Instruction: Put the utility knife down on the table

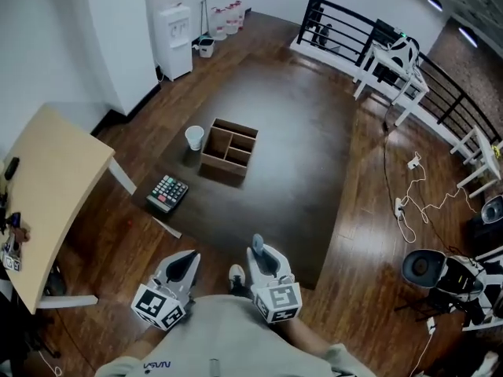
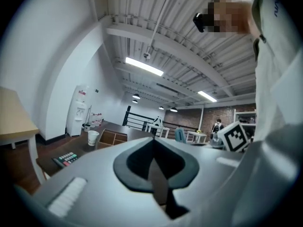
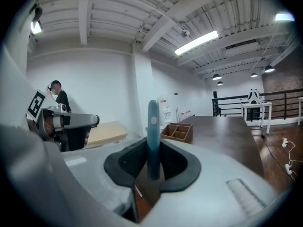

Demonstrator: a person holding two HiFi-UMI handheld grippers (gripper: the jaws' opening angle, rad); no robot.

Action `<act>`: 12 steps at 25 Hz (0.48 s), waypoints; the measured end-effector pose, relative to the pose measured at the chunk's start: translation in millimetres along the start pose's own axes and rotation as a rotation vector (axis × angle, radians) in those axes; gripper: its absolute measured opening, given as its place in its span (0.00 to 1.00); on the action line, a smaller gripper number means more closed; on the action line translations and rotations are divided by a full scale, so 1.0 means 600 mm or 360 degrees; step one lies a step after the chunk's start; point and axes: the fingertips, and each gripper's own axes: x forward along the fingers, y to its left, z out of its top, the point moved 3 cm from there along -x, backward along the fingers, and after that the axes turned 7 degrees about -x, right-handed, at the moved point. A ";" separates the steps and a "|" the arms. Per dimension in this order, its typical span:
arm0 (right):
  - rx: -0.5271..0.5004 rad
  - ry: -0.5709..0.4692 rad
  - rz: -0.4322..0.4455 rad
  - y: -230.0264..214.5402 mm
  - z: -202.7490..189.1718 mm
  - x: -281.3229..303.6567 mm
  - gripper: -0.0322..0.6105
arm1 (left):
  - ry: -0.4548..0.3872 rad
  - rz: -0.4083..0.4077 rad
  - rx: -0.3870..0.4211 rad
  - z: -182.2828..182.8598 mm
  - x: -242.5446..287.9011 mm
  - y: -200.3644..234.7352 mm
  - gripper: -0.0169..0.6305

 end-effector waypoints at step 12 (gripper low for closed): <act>-0.0255 0.0493 -0.0098 -0.183 -0.180 0.159 0.17 | 0.0364 -0.0155 -0.0030 -0.057 0.249 0.046 0.03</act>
